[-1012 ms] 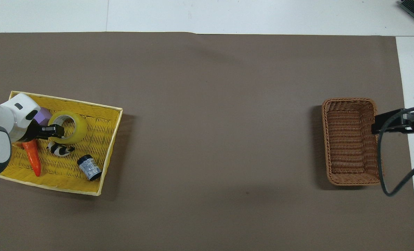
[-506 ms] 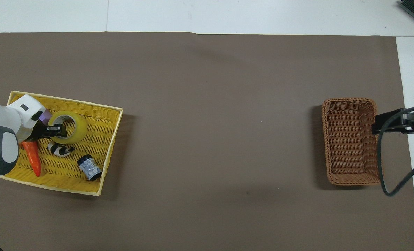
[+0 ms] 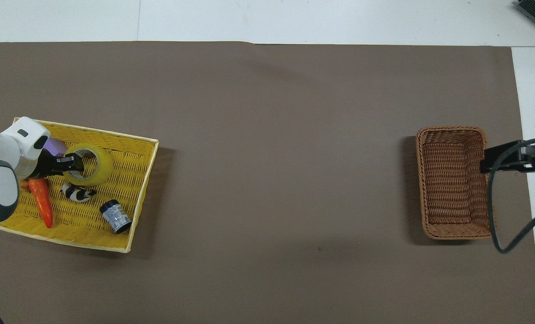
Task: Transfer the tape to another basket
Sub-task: 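Reach the left gripper into the tray and grasp the yellow tape roll, then lift the tape with the left gripper while the right gripper approaches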
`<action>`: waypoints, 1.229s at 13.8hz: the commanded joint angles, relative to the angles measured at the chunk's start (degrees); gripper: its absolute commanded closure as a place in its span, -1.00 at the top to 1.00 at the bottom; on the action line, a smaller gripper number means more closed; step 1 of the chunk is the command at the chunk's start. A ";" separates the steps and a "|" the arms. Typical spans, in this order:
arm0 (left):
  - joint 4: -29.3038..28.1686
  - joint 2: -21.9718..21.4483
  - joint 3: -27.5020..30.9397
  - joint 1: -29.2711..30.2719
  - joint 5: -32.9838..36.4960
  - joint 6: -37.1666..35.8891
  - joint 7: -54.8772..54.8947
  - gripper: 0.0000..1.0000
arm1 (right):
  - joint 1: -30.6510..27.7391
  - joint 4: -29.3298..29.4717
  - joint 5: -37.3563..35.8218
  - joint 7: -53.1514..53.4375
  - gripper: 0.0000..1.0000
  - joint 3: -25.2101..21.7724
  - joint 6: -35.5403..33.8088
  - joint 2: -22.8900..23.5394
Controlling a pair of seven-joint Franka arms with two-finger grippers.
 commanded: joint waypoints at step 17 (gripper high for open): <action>16.45 -0.19 -0.75 -3.29 -0.60 -17.60 -0.62 -1.00 | -0.45 -3.68 1.87 -1.93 1.00 0.12 3.18 -1.88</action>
